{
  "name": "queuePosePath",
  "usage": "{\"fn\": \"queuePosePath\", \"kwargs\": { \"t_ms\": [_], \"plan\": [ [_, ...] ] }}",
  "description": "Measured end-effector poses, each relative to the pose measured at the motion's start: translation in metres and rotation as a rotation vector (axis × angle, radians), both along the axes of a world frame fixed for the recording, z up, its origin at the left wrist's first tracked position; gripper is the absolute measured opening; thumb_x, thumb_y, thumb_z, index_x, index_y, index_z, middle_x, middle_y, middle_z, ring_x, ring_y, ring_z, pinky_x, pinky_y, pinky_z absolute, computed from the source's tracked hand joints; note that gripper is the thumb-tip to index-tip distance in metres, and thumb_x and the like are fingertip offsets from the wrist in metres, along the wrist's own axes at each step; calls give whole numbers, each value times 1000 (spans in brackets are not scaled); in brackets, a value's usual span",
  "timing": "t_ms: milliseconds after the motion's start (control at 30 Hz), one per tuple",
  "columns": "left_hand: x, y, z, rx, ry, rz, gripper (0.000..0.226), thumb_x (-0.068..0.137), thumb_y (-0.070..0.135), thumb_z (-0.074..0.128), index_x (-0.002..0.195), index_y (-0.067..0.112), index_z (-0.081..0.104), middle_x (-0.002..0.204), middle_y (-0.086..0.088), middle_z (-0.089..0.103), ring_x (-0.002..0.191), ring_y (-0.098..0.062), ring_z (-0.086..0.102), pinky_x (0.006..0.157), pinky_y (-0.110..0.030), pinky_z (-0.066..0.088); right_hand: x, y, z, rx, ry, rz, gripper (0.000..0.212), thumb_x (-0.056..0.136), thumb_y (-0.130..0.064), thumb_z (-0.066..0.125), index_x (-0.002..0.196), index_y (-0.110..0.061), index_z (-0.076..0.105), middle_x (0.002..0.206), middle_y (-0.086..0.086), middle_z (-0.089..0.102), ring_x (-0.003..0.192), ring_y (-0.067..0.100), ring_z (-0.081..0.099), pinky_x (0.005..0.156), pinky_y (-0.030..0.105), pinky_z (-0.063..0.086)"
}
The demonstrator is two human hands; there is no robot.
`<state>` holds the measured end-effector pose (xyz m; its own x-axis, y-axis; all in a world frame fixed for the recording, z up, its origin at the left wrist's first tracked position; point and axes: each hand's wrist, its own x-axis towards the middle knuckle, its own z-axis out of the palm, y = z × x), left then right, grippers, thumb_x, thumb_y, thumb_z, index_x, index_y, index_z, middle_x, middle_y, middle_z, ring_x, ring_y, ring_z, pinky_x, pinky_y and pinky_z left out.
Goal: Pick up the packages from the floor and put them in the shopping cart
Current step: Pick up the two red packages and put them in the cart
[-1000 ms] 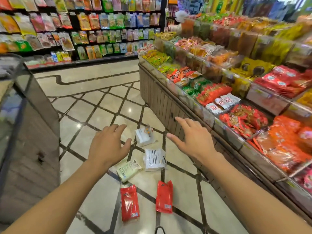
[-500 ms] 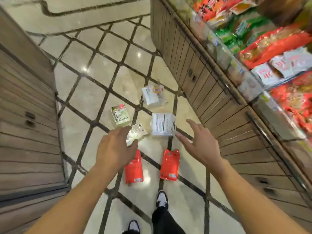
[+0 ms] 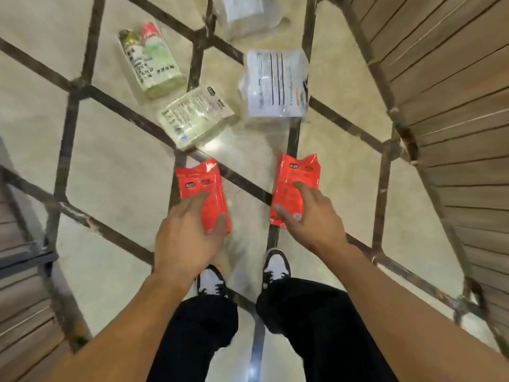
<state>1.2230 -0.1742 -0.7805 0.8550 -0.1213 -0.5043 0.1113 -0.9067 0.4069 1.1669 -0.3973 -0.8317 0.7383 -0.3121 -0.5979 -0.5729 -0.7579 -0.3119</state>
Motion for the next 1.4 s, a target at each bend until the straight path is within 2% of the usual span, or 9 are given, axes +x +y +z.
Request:
{"fn": "queuePosePath", "kwargs": {
  "t_ms": [167,300,400,633,900,1033,1133,1300,1400],
  "plan": [
    [-3,-1,-131,53,54,32,56,95,47,61,145,22,55,139,-5,62,125,-32,58,97,-47,50,2,-20,-134,-67,62,53,73,95,-66,52,155,-27,36,154,10,42,136,40,44,99,55,48],
    [-6,-11,-209,41,-2,191,56,95,52,56,142,19,57,136,-10,64,123,-35,60,102,-54,50,12,-53,-207,-215,66,-126,87,93,-61,60,161,-28,17,171,13,-3,151,45,17,107,67,40],
    [7,-13,-257,70,-68,187,52,96,47,49,138,17,58,128,-15,66,117,-40,60,98,-56,50,27,-79,-243,-207,116,-313,109,84,-68,68,162,-30,2,171,15,-8,150,51,18,109,71,35],
    [42,0,-322,349,-80,-91,71,91,48,66,150,20,39,145,-22,44,130,-48,44,99,-65,42,45,-90,-306,110,229,-300,133,69,-76,75,158,-17,-4,143,20,57,124,43,61,107,54,46],
    [60,6,-330,93,-166,160,72,89,15,70,153,12,38,145,-22,46,135,-42,43,109,-57,40,58,-20,-319,291,-90,-266,135,49,-95,65,157,-34,12,141,8,58,126,33,61,106,56,48],
    [64,30,-333,208,-43,412,122,63,56,91,156,18,21,161,-22,22,150,-44,19,116,-68,26,59,-8,-319,334,-65,-314,138,41,-99,65,154,-44,10,138,10,59,116,34,67,102,57,53],
    [67,41,-336,100,208,668,147,48,70,91,157,15,10,159,-22,27,147,-46,31,115,-64,32,62,-8,-310,339,-72,-313,125,56,-82,78,156,-45,14,131,4,66,110,30,70,100,51,55],
    [67,45,-340,-35,254,676,140,21,82,90,137,15,50,125,-9,70,110,-35,69,98,-52,56,68,2,-300,306,-89,-324,120,65,-75,79,159,-47,9,130,4,69,114,32,68,102,46,53],
    [68,41,-338,-68,304,629,94,31,79,91,105,23,74,102,-5,78,89,-28,75,88,-44,61,73,7,-298,295,-113,-321,114,73,-71,77,159,-47,6,130,6,69,114,34,68,102,49,53]
  ]
}}
